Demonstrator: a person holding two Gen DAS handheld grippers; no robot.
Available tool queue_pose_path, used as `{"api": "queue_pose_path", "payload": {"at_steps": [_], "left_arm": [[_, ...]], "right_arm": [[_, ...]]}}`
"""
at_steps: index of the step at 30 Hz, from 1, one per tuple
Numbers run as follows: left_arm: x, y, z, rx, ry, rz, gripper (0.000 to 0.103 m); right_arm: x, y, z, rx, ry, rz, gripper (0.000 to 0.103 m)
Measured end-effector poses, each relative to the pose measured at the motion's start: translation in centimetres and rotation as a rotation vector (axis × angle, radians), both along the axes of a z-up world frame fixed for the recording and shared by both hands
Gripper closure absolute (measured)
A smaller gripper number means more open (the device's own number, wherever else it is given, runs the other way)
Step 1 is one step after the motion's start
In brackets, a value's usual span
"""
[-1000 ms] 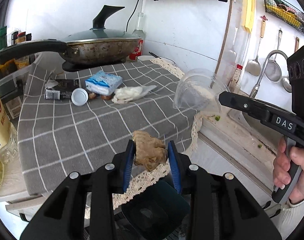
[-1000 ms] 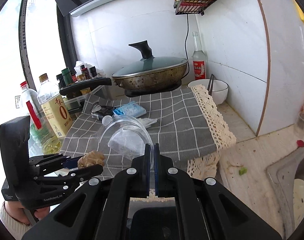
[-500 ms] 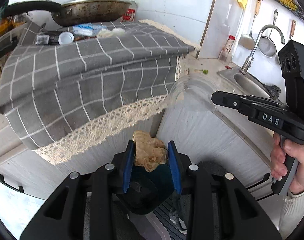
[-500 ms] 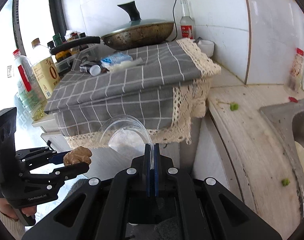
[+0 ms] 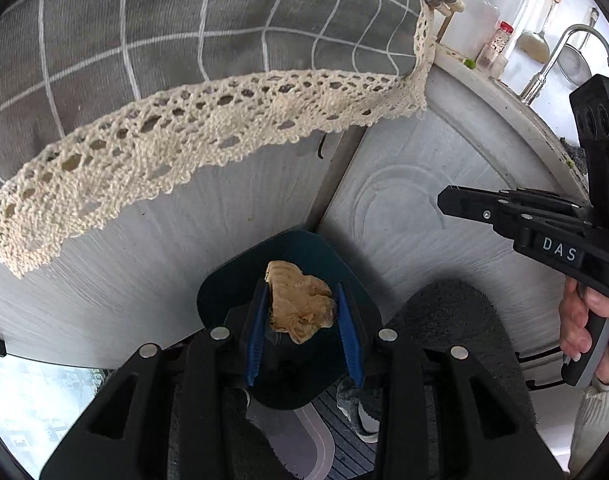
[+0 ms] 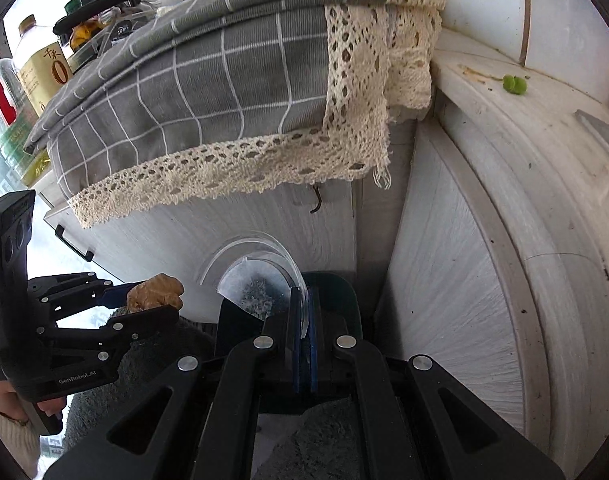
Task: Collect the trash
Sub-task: 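Carry both items down into the bin and open both grippers, then grasp the white bottle cap with the left gripper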
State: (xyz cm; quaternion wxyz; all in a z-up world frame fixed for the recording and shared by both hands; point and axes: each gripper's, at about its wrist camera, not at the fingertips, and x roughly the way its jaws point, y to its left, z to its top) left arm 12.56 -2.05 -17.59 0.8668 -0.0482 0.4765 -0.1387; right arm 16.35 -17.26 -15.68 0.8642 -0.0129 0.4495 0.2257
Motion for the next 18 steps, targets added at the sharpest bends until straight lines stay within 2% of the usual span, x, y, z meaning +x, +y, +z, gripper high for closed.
{"api": "queue_pose_path", "payload": {"at_steps": [3,6,18], "left_arm": [[0.3,0.2,-0.5,-0.004,0.004,0.002,0.066],[0.6,0.6,-0.4,-0.002,-0.008,0.017,0.059],[-0.2,0.7,1.6,-0.001,-0.043,0.006,0.059]], "right_arm": [[0.4,0.4,-0.6,-0.002,0.019,0.005,0.099],[0.6,0.7,-0.8,0.0,0.021,0.009,0.091],[0.2,1.7,0.5,0.01,-0.007,0.028,0.091]]}}
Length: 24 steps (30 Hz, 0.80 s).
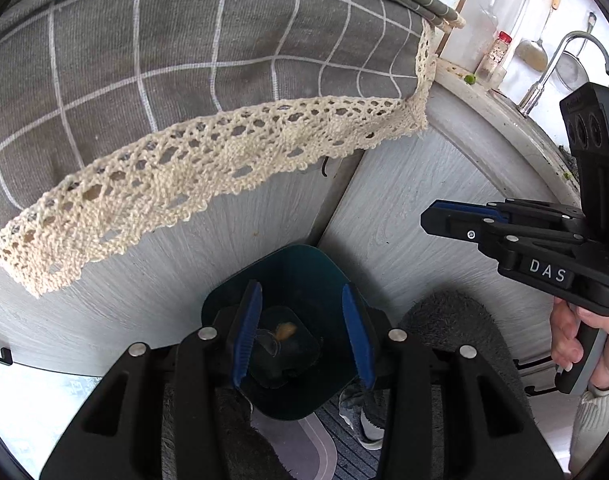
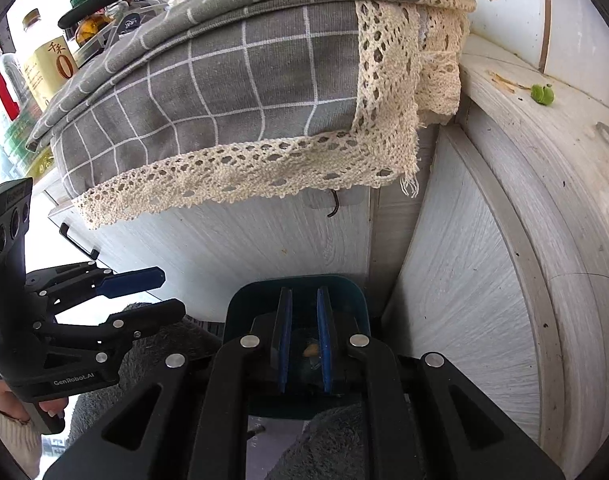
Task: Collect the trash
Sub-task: 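Grasp the white bottle cap with the left gripper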
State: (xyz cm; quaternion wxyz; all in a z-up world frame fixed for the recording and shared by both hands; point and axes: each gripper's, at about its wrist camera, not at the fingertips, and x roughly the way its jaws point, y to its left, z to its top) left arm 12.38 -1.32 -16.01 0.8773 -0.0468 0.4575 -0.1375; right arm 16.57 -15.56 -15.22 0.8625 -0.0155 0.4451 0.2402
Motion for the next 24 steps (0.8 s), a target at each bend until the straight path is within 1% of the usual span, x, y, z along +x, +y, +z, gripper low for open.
{"api": "queue_pose_path", "payload": {"at_steps": [5,10,12,19,24], "left_arm": [[-1.2,0.9,1.5,0.003,-0.03,0.003,0.059],[-2.5,1.2,4.3,0.023,-0.089,0.003,0.059],[-3.1,1.5,6.0,0.046,-0.128,0.003,0.059],[-4.8,2.5,11.5,0.065,-0.25,0.014,0.059],[-3.8,2.9,14.6,0.083,-0.321,0.052,0.058]], "right_arm": [[-0.8,-0.4,1.3,0.008,-0.027,0.001,0.09],[-1.8,-0.7,3.2,0.035,-0.07,0.012,0.091],[-2.2,-0.4,4.4,0.048,-0.098,0.021,0.091],[-3.2,1.0,9.2,0.093,-0.207,0.079,0.091],[-2.6,1.9,12.5,0.117,-0.286,0.109,0.09]]}}
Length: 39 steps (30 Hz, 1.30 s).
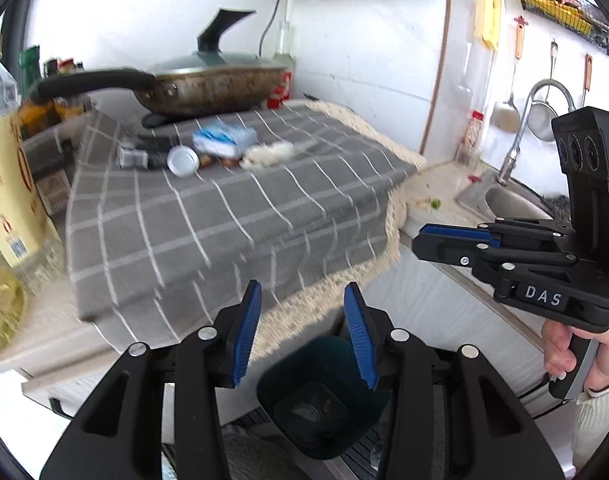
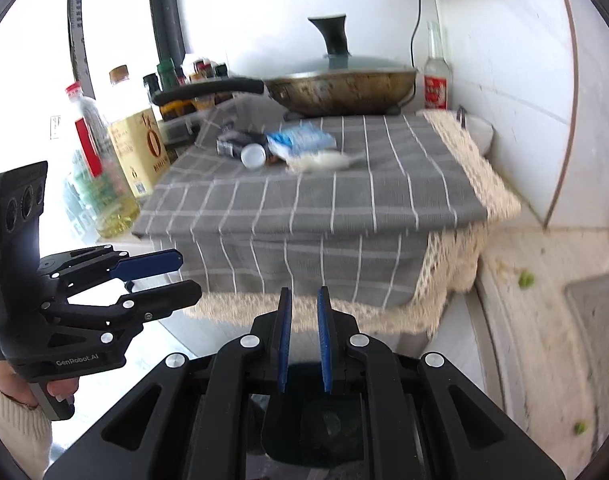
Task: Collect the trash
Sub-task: 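Grasp the white bottle cap with the left gripper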
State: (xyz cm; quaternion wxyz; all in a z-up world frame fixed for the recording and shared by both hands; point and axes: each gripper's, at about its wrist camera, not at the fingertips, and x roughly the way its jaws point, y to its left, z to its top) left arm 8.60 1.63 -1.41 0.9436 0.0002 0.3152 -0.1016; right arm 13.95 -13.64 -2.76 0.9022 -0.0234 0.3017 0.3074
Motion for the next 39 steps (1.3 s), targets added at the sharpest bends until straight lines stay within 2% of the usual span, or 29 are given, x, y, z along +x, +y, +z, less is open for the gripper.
{"api": "queue_pose_path", "payload": {"at_steps": [5,9,14,21,25,29,33,35,39], "left_arm": [[2.3,2.7,2.1,0.011,-0.049,0.086,0.058],[4.9,5.1,3.4,0.036,-0.07,0.127,0.058],[9.2,6.9,3.6,0.051,-0.034,0.137,0.058],[15.0,7.6,1.8,0.063,0.063,0.138,0.058],[16.5,8.3,1.1,0.033,0.092,0.153,0.059],[17.6,8.7,0.9,0.011,0.112,0.158,0.055],[18.4,8.2,0.8,0.023,0.123,0.15,0.053],[18.6,7.9,0.6,0.042,0.126,0.152,0.07],[18.5,7.5,0.5,0.049,0.111,0.142,0.071]], "right_arm": [[2.0,0.6,2.0,0.013,-0.042,-0.014,0.09],[4.4,0.8,2.8,0.04,-0.043,-0.024,0.09],[7.6,1.1,2.6,0.082,-0.02,-0.043,0.09],[11.7,2.1,1.7,0.125,0.019,-0.053,0.09],[13.0,2.4,1.2,0.136,0.036,-0.054,0.075],[13.8,2.6,0.8,0.14,0.042,-0.046,0.075],[14.4,2.5,0.6,0.163,0.051,-0.043,0.064],[14.7,2.5,0.5,0.183,0.061,-0.04,0.062],[15.2,2.6,0.5,0.212,0.081,-0.031,0.062]]}}
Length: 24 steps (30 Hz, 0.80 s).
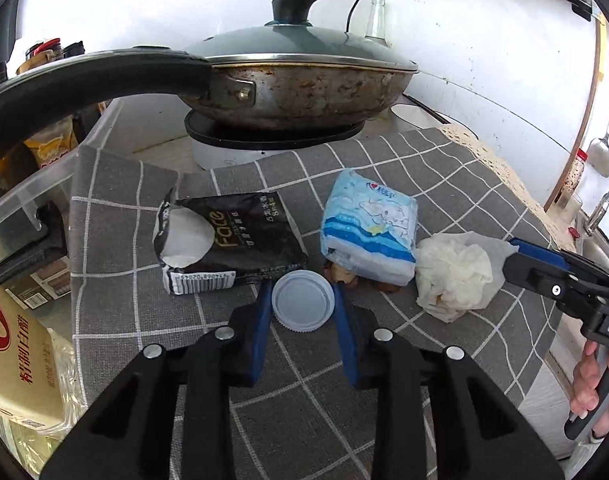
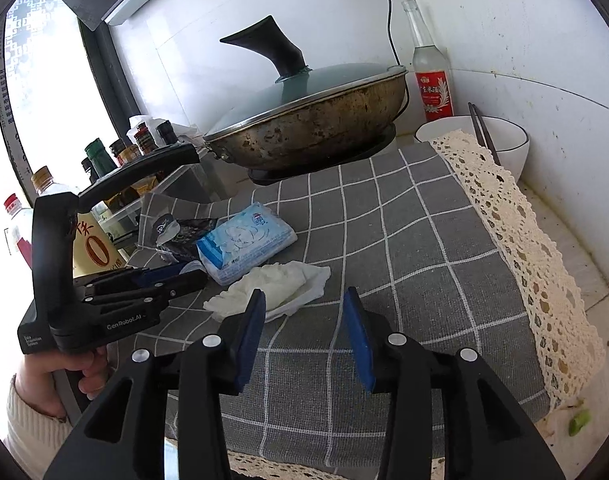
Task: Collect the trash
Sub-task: 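Grasp the white bottle cap with the left gripper, then grasp the white tissue with the right gripper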
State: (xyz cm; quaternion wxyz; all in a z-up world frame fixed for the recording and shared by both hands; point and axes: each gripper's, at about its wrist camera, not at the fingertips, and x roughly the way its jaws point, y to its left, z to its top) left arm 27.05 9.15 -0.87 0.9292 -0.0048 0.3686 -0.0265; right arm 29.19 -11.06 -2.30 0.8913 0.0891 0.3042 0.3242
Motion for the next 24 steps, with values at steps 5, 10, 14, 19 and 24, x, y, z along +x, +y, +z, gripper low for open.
{"api": "queue_pose_path", "payload": {"at_steps": [5,10,14,19,24], "left_arm": [[-0.6,-0.2,0.3,-0.008,-0.025,-0.004,0.071],[-1.5,-0.5,1.2,-0.002,-0.056,-0.012,0.071],[-1.9,-0.7,1.6,0.006,-0.069,-0.018,0.071],[-2.7,-0.7,2.2,-0.004,-0.089,-0.023,0.071],[-4.2,-1.2,3.3,-0.008,-0.119,-0.033,0.071]], "right_arm": [[0.8,0.2,-0.1,0.03,0.022,0.018,0.062],[0.9,1.1,0.2,-0.016,0.009,0.017,0.084],[0.9,1.7,0.0,-0.05,0.003,0.018,0.098],[0.2,1.6,0.8,-0.066,-0.039,-0.003,0.102],[-1.5,1.0,3.1,-0.061,-0.115,-0.014,0.102]]}}
